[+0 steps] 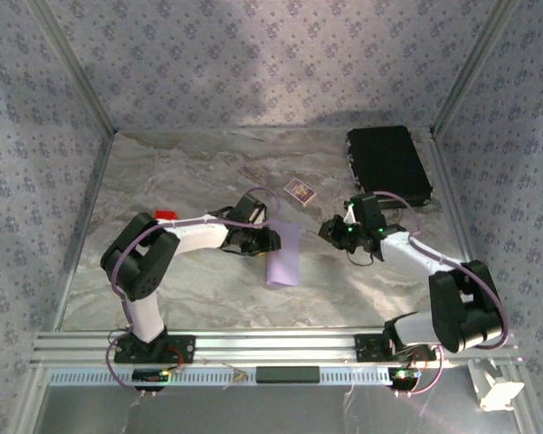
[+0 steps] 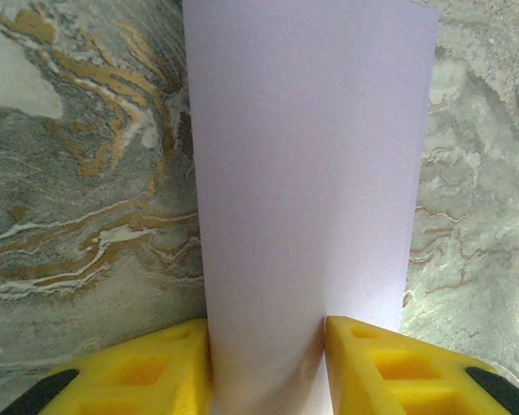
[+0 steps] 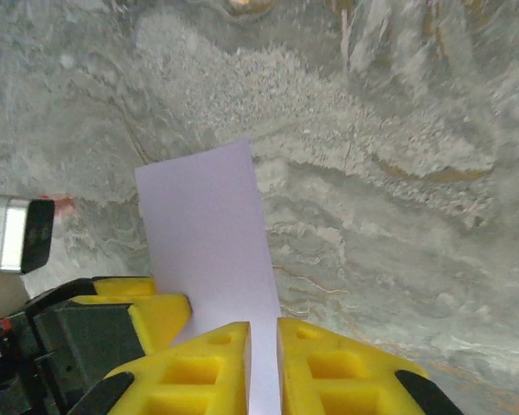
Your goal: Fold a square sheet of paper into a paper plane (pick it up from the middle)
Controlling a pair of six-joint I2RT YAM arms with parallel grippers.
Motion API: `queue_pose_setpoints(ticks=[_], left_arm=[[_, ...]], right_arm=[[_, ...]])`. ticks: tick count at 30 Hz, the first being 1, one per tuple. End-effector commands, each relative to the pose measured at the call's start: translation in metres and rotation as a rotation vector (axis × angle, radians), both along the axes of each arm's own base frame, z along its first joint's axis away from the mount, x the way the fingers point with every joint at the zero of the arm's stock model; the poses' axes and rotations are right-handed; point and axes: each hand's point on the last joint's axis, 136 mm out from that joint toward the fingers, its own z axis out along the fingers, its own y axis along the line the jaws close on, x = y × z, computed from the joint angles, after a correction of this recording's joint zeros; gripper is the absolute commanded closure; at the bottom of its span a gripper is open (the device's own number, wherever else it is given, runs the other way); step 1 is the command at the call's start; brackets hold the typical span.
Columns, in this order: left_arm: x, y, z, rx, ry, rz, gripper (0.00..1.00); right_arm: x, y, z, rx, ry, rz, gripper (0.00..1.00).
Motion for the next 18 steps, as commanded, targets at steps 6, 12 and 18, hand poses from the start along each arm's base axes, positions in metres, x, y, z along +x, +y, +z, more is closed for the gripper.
queue_pose_setpoints(ticks=[6,12,18], left_arm=[[0.0007,0.0038,-0.0074,0.053,0.009,-0.004,0.62],[-0.0007,0.002,-0.0078,0.052,0.011,-0.011,0.62],[0.001,0.0053,-0.0091,0.071,0.011,-0.003,0.62]], right_arm=[[-0.0157,-0.0035,-0.0076,0.0,0.011,0.02,0.83],[-0.0203,-0.0071,-0.0084,-0.008,0.001,0.014,0.83],[-0.0229,-0.0076,-0.0059,0.005,-0.019,0.01,0.83]])
